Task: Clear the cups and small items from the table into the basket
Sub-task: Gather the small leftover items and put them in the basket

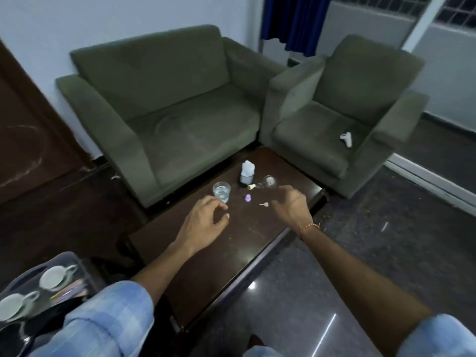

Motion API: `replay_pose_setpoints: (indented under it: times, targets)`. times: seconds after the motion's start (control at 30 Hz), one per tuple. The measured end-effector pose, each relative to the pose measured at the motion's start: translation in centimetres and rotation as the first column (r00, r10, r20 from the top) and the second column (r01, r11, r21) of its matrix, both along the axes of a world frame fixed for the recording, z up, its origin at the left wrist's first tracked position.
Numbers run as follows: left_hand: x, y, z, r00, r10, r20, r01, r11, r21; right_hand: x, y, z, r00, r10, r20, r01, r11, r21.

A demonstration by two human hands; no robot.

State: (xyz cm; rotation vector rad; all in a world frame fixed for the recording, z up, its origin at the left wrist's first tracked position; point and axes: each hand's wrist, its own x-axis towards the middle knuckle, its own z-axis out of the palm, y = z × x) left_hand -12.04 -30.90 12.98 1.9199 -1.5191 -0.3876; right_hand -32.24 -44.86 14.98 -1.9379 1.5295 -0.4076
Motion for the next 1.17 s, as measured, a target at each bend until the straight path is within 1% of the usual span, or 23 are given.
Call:
replay_pose_setpoints:
  times: [0.13,0.27,0.4,0.5,0.6,0.7,0.77,0.87,0.93,1.03,1.17]
  targets:
    - [-3.6,-4.8,0.7,0.999,-0.033,-0.014,0.033,0.999,-0.004,-4.2,-3.7,0.0,0.999,-0.013,0.041,0.013,1.000,0.004]
    - [-4.5,-8.4,0.0,0.999,-0.041,-0.023,0.041,0.999,0.026,-5.1,-7.0,-1.8,0.998,-0.020,0.054,0.018,0.999,0.040]
    - [-4.0,-11.9,-2.2,0.999,0.000,-0.049,0.003,0.997,0.078,-3.9,-10.4,-4.3,0.998,0.003,0.063,-0.009,0.994,0.108]
    - [-3.1,-15.0,-4.6,0.997,0.017,-0.075,-0.007,0.991,0.134,-2.4,-12.9,-5.9,0.996,-0.014,0.084,0.000,0.987,0.164]
    - [-2.2,-18.5,-7.1,0.985,0.063,-0.158,-0.036,0.985,0.168,-0.7,-15.5,-7.3,0.998,-0.022,0.061,0.010,0.980,0.198]
    - [-1.9,-21.1,-10.1,0.968,0.102,-0.230,-0.047,0.971,0.233,1.4,-18.8,-9.5,0.998,-0.049,0.046,0.036,0.967,0.251]
    - [-1.7,-22.3,-12.7,0.952,0.157,-0.264,-0.074,0.952,0.297,3.1,-21.2,-11.7,0.997,-0.074,0.028,0.062,0.952,0.299]
    - [-1.4,-23.6,-17.0,0.920,0.264,-0.289,-0.130,0.902,0.411,5.9,-24.9,-15.7,0.998,-0.054,-0.015,0.056,0.926,0.372]
    - [-1.4,-24.7,-19.8,0.874,0.362,-0.325,-0.185,0.865,0.466,7.8,-27.0,-18.8,0.999,-0.033,-0.039,0.046,0.908,0.417]
    - [-1.2,-27.1,-23.7,0.802,0.472,-0.367,-0.258,0.827,0.499,10.5,-29.6,-24.3,0.998,0.020,-0.061,0.008,0.902,0.433]
    - [-0.4,-30.7,-28.3,0.796,0.497,-0.346,-0.293,0.815,0.499,13.1,-31.8,-30.9,0.992,0.062,-0.111,-0.004,0.886,0.463]
